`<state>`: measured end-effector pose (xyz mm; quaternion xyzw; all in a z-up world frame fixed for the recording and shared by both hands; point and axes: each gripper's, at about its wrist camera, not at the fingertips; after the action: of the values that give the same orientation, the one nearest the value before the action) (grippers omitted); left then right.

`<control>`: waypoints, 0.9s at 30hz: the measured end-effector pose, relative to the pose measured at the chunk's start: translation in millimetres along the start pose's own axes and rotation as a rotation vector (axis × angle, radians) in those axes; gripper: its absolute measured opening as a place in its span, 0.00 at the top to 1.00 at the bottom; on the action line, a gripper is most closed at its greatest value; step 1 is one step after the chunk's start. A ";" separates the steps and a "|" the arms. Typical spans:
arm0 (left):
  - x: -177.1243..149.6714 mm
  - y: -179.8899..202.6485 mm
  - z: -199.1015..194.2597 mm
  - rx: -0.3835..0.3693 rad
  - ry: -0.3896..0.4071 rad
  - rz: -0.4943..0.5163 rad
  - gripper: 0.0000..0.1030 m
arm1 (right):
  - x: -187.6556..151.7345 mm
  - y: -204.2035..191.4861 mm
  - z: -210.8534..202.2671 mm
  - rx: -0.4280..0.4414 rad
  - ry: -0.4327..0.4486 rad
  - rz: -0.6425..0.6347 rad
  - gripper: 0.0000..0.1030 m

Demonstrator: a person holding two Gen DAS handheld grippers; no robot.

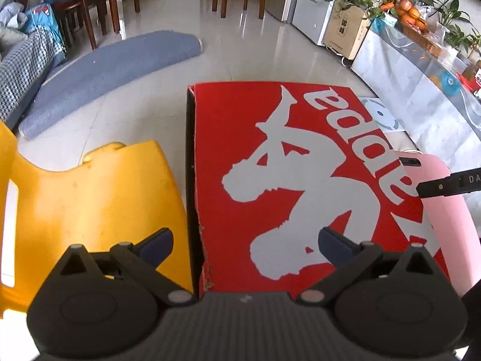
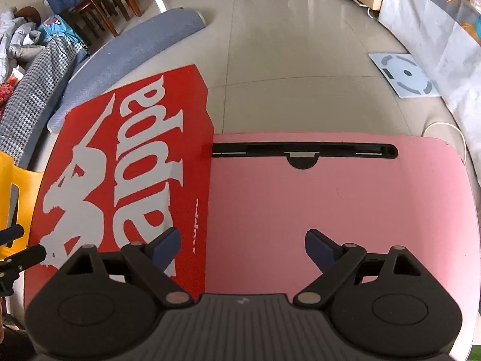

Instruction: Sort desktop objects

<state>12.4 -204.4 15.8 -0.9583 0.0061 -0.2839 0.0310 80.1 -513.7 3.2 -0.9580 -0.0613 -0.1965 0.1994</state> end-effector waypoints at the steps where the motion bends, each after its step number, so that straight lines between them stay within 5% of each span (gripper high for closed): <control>1: 0.6 0.4 0.9 -0.005 -0.002 -0.001 0.00 | -0.2 -0.4 0.4 0.000 -0.001 -0.002 0.13; 27: 5.3 9.4 19.5 -0.003 -0.046 -0.008 0.00 | -3.3 -4.0 11.4 -0.026 -0.055 -0.030 0.13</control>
<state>27.6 -212.9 1.7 -0.9647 0.0021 -0.2618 0.0284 80.3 -505.5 -6.3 -0.9646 -0.0785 -0.1736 0.1824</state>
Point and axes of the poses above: each gripper's, at about its wrist camera, not at the fingertips, and z roughly the way its jaws point, y to its right, x to its top, and after that the axes turned 12 degrees about x, right-handed
